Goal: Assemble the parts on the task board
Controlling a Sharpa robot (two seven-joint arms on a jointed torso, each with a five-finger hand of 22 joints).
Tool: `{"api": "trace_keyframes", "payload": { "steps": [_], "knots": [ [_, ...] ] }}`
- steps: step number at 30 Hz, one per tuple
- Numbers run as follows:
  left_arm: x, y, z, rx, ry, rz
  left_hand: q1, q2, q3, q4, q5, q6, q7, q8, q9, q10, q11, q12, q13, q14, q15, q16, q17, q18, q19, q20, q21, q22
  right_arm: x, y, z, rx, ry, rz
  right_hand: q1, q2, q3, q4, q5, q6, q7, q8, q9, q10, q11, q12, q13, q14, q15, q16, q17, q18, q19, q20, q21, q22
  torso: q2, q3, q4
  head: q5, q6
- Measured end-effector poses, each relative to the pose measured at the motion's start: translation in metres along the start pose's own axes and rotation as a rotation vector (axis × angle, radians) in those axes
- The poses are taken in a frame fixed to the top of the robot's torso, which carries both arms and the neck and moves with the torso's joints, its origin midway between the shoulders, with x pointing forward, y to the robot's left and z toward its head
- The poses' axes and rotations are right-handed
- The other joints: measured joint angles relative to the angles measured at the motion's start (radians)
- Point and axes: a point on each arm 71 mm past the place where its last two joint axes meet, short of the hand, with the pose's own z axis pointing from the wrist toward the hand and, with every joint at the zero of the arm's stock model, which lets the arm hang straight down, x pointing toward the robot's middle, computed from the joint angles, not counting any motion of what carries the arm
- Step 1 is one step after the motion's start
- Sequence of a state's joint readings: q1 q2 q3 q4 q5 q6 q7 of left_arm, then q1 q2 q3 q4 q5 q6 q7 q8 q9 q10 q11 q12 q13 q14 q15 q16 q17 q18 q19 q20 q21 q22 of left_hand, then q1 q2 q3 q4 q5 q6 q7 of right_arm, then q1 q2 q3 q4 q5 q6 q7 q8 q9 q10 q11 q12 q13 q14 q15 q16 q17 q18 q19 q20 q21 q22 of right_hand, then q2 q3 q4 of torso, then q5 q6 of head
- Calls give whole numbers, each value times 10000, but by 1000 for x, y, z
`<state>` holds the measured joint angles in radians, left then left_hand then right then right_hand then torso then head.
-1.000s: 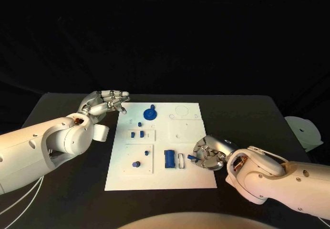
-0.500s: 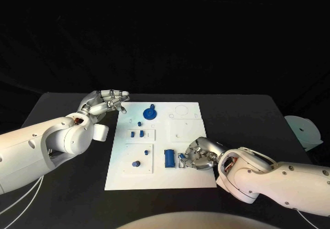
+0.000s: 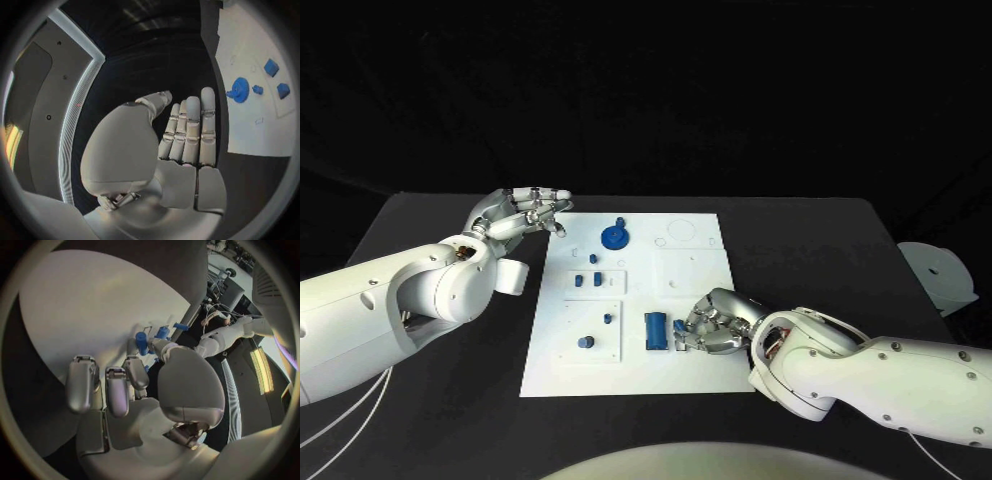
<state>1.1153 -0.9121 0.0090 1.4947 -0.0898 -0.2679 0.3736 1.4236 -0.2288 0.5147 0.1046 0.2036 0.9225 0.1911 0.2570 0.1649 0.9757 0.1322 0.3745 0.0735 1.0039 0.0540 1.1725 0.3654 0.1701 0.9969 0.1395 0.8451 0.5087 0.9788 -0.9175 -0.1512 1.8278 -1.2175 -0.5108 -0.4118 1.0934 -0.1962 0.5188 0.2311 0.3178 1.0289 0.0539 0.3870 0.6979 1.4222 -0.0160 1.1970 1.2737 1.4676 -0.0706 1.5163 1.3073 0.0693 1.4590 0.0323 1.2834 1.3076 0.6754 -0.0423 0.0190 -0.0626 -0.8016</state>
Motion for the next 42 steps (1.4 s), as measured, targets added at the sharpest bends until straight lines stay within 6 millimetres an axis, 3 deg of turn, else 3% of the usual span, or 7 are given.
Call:
{"api": "trace_keyframes", "payload": {
  "steps": [6,10,14,23,37,42],
  "knots": [
    [0,0,0,0,-3,1,0,0,0,0,0,0,0,0,-1,0,0,0,-1,0,0,0,0,0,0,0,0,0,0,0,2,4,-18,-10,-147,43,-119,119,-11,35,2,35,18,36,-37,37,29,-30,-30,0,0,0,0,0,0,-1,-3,-1,0,3,6],
    [0,0,0,0,-6,3,0,0,0,0,0,0,0,0,-1,0,0,0,-1,0,0,0,0,0,0,0,0,0,0,0,2,6,-35,-24,-380,47,-333,332,-335,57,14,35,28,36,-37,37,60,-30,-30,0,0,0,0,0,0,-1,-3,-1,0,0,9],
    [-1,0,0,-1,-12,5,0,0,0,0,0,0,0,0,-1,0,0,0,-1,0,0,0,0,0,0,0,0,0,0,0,2,3,-38,-31,-595,-66,-800,539,264,65,7,35,70,36,-37,89,113,-30,-30,39,0,-1,0,0,0,-1,-3,-1,-3,-2,10],
    [-1,0,0,-5,-19,8,0,0,0,0,0,0,0,0,-2,0,0,0,-2,0,0,0,0,0,0,0,0,0,1,0,-1,-62,-9,-33,-856,-11,-1269,601,385,51,16,-1,22,72,-72,127,154,-30,-29,39,0,-1,36,-36,0,-2,-6,2,-5,7,-17],
    [-2,0,-1,-8,-31,13,0,-1,0,0,0,0,0,0,15,0,0,54,9,0,0,0,0,0,-36,36,0,-10,2,0,-7,-173,101,-144,-960,-12,-1325,601,385,83,-16,34,73,72,-72,168,193,-30,-30,39,-1,0,36,-36,-1,-3,-7,7,-3,15,-44],
    [-2,0,-1,-9,-34,14,0,-1,0,0,0,0,0,0,14,1,0,54,9,0,0,0,1,0,-36,36,0,-10,2,-1,-7,-202,102,-181,-998,108,-1380,601,421,95,-29,34,73,71,-72,167,207,7,-67,38,0,-1,35,-35,-1,-1,-7,4,-1,6,-58]
  ]
}}
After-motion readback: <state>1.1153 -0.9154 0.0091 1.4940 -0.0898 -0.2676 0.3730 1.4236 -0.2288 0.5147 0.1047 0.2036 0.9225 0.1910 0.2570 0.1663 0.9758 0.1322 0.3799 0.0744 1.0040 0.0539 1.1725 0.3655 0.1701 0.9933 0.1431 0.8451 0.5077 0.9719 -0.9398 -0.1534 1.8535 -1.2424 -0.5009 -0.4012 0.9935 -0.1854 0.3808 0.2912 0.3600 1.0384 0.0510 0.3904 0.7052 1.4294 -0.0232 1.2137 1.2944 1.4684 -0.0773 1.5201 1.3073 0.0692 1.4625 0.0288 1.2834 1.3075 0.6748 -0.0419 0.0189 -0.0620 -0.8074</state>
